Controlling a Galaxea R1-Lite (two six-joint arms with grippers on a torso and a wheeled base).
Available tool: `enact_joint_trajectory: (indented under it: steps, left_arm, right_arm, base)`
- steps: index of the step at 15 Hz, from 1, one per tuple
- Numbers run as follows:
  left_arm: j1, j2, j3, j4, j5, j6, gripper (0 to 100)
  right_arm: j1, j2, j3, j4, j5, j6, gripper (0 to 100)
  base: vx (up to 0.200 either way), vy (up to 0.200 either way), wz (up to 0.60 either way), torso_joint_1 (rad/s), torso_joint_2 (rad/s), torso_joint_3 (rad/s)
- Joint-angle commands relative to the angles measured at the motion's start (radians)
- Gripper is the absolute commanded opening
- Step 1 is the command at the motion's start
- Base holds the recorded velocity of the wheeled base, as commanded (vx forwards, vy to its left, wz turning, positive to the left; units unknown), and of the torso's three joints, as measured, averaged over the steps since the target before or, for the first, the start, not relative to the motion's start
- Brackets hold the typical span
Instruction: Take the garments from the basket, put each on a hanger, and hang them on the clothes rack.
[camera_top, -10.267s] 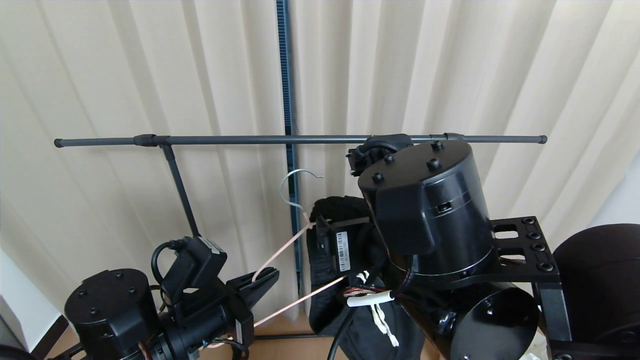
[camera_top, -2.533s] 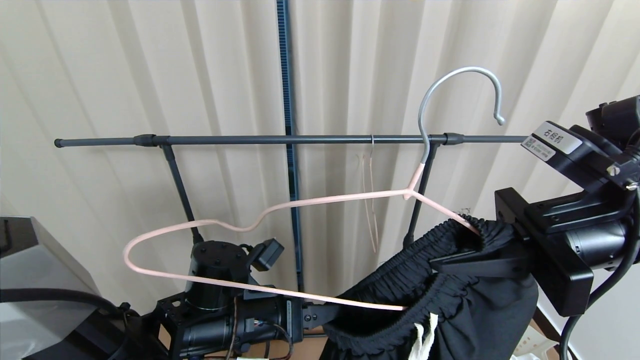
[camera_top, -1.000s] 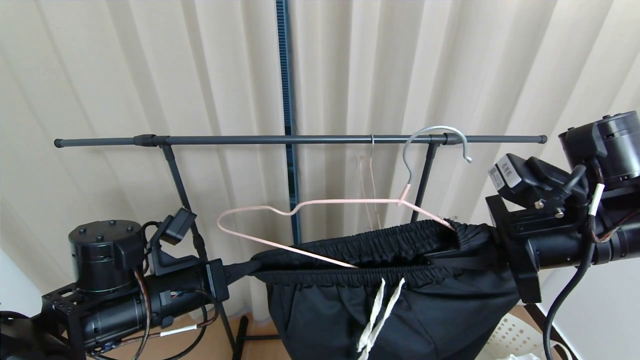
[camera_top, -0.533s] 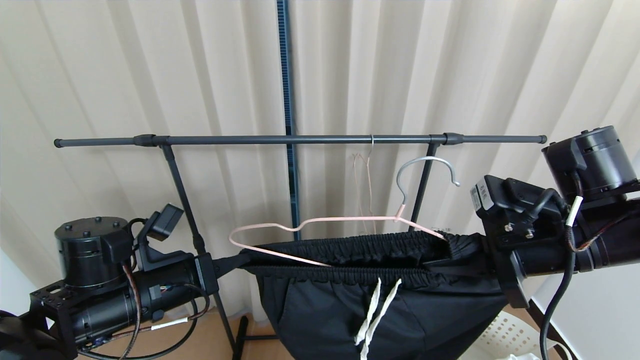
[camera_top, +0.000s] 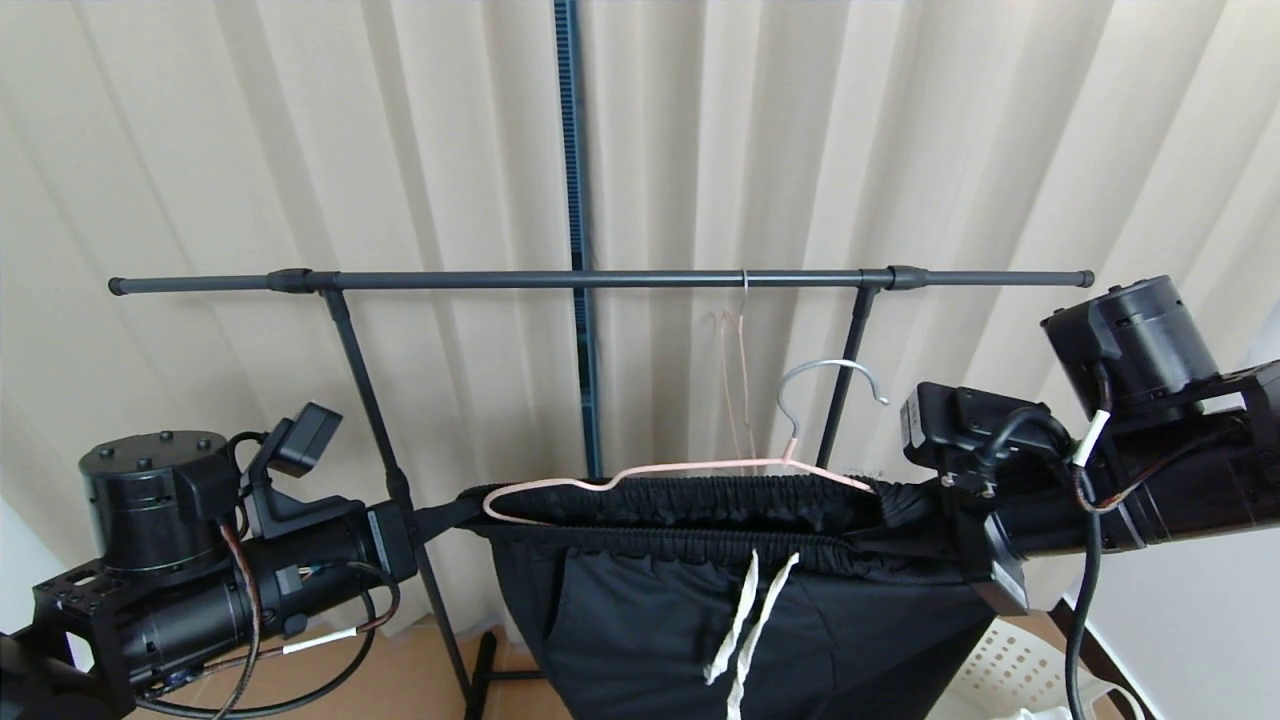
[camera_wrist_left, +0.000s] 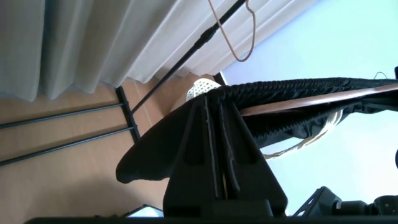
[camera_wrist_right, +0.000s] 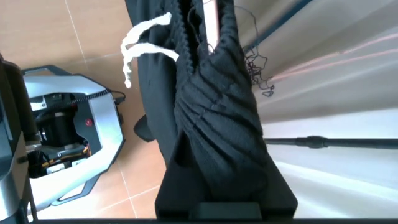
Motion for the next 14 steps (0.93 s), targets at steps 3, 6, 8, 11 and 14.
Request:
enact_joint_trajectory:
  steps: [3, 6, 8, 11, 14]
  left_arm:
    - [0.006, -0.025, -0.001, 0.002, 0.000, 0.002, 0]
    - [0.006, -0.030, -0.007, 0.005, 0.000, 0.004, 0]
    - [0.006, -0.033, -0.020, 0.024, 0.000, 0.042, 0]
    - [0.006, -0.076, -0.084, 0.133, 0.000, 0.062, 0]
    - [0.003, -0.130, -0.205, 0.349, 0.000, 0.104, 0]
  right_arm:
    - [0.027, 0.041, 0.001, 0.003, -0.085, -0.001, 0]
    - [0.039, 0.070, 0.001, 0.001, -0.118, -0.001, 0]
    - [0.047, 0.095, -0.004, 0.001, -0.124, 0.001, 0]
    - [0.045, 0.107, -0.007, 0.001, -0.124, 0.001, 0]
    - [0.045, 0.125, -0.010, -0.001, -0.126, -0.001, 0]
  base:
    - [0.000, 0.000, 0.00, 0.000, 0.00, 0.000]
    - [0.000, 0.000, 0.00, 0.000, 0.00, 0.000]
    - [0.000, 0.000, 0.00, 0.000, 0.00, 0.000]
    - [0.000, 0.000, 0.00, 0.000, 0.00, 0.000]
    - [0.000, 0.000, 0.00, 0.000, 0.00, 0.000]
